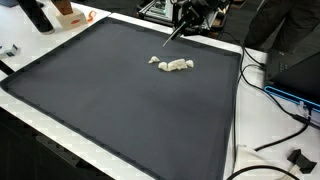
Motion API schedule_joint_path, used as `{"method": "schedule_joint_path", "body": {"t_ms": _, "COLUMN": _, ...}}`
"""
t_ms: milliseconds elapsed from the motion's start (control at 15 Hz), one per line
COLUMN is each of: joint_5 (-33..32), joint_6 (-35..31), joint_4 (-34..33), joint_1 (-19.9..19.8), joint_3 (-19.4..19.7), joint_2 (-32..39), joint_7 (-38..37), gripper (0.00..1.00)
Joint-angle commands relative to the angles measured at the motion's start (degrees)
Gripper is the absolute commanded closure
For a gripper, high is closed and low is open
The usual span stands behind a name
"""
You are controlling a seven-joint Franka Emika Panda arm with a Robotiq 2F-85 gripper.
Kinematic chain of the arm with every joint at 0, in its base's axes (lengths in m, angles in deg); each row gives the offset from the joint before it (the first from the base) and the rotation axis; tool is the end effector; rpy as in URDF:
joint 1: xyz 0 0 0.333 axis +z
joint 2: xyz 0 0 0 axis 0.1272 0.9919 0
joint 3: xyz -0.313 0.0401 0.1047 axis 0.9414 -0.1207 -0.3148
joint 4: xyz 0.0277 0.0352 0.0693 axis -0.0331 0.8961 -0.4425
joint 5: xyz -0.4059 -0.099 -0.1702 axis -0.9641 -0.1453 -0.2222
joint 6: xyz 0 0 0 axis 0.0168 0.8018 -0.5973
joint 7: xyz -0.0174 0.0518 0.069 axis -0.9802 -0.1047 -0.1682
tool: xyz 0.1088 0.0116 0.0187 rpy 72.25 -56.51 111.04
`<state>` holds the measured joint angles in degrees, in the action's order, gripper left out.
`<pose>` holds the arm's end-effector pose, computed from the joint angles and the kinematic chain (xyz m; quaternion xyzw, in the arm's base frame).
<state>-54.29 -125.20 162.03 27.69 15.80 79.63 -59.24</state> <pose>0.4975 0.2758 0.2762 0.9538 -0.0346 0.1362 0.2656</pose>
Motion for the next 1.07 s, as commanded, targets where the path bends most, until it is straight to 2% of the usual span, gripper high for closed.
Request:
{"method": "schedule_joint_path", "body": {"t_ms": 0, "joint_5": 0.63, "joint_6": -6.96, "joint_4": 5.92, "joint_1": -1.84, "joint_3": -0.97, "joint_2": -5.58, "joint_7": 4.12, "gripper": 0.99}}
{"method": "schedule_joint_path", "body": {"t_ms": 467, "joint_5": 6.23, "joint_6": -20.03, "joint_4": 11.97, "joint_1": -3.97, "joint_3": -0.72, "joint_2": -11.34, "joint_7": 12.47, "gripper": 0.99}}
{"method": "schedule_joint_path", "body": {"t_ms": 667, "joint_5": 13.41, "joint_6": -24.86, "joint_4": 14.18, "joint_1": -4.87, "joint_3": -0.51, "joint_2": -12.99, "joint_7": 18.86, "gripper": 0.99}}
{"method": "schedule_joint_path", "body": {"t_ms": 1000, "joint_5": 28.88, "joint_6": -27.81, "joint_4": 16.20, "joint_1": -5.65, "joint_3": -0.48, "joint_2": -14.24, "joint_7": 31.67, "gripper": 0.99}}
